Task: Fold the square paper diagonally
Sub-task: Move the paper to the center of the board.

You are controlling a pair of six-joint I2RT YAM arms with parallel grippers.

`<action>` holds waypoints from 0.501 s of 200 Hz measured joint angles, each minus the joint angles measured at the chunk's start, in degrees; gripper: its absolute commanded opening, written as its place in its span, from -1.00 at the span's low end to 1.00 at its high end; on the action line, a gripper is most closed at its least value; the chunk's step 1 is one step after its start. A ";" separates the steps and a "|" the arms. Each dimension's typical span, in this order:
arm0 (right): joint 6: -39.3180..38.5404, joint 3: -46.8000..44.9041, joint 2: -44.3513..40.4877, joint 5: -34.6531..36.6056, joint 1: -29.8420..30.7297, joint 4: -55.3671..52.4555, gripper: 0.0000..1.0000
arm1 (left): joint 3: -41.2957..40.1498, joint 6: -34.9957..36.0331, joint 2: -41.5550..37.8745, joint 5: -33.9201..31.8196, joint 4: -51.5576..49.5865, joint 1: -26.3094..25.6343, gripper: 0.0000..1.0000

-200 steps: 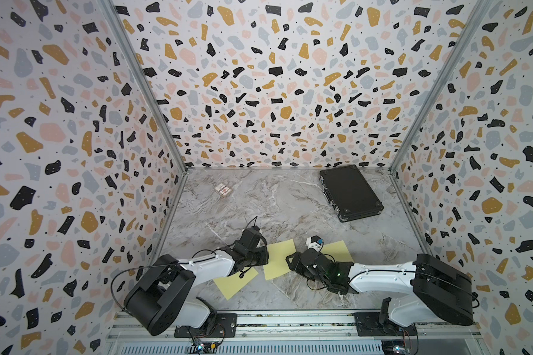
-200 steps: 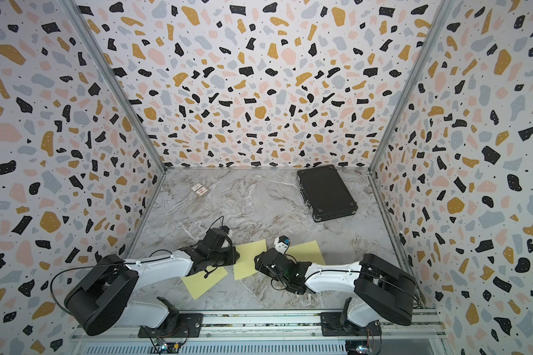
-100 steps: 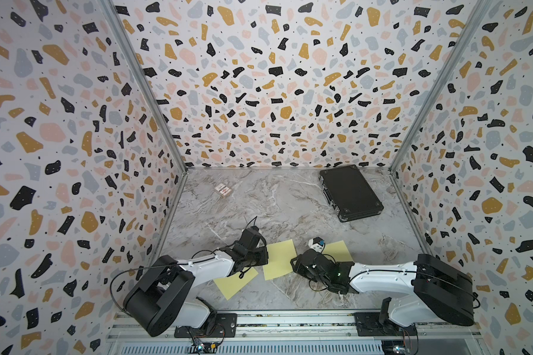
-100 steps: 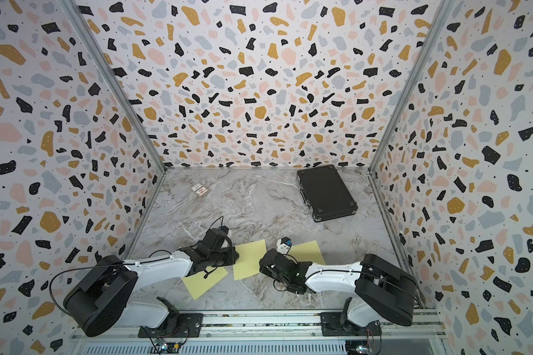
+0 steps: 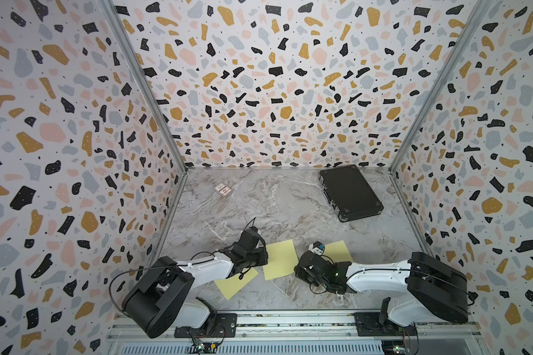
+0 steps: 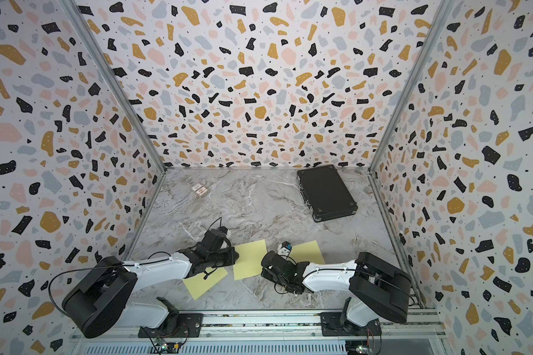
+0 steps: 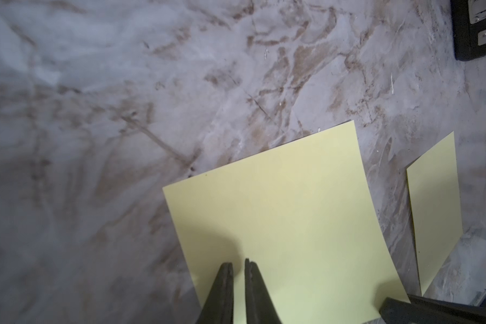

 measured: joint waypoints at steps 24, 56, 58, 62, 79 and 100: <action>-0.50 0.39 -1.05 0.66 0.00 -2.91 -0.87 | -0.42 -0.37 -0.28 0.11 0.55 -0.02 -0.70; -3.80 2.56 -4.66 1.36 -0.11 -8.61 -1.00 | -1.46 -1.07 -1.09 1.27 1.38 -0.15 -0.71; -4.20 2.73 -4.90 1.36 -0.17 -8.92 -1.00 | -1.53 -1.11 -1.16 1.42 1.40 -0.15 -0.71; -4.63 3.08 -5.25 1.31 -0.28 -9.51 -1.00 | -1.68 -1.22 -1.25 1.68 1.49 -0.28 -0.71; -7.10 4.28 -6.27 0.66 -1.07 -11.61 -1.00 | -2.23 -1.49 -1.92 2.67 1.60 -0.72 -0.71; -10.58 5.05 -6.36 -2.47 -3.45 -14.21 -1.00 | -3.43 -2.36 -4.37 3.82 -0.20 -1.22 -0.92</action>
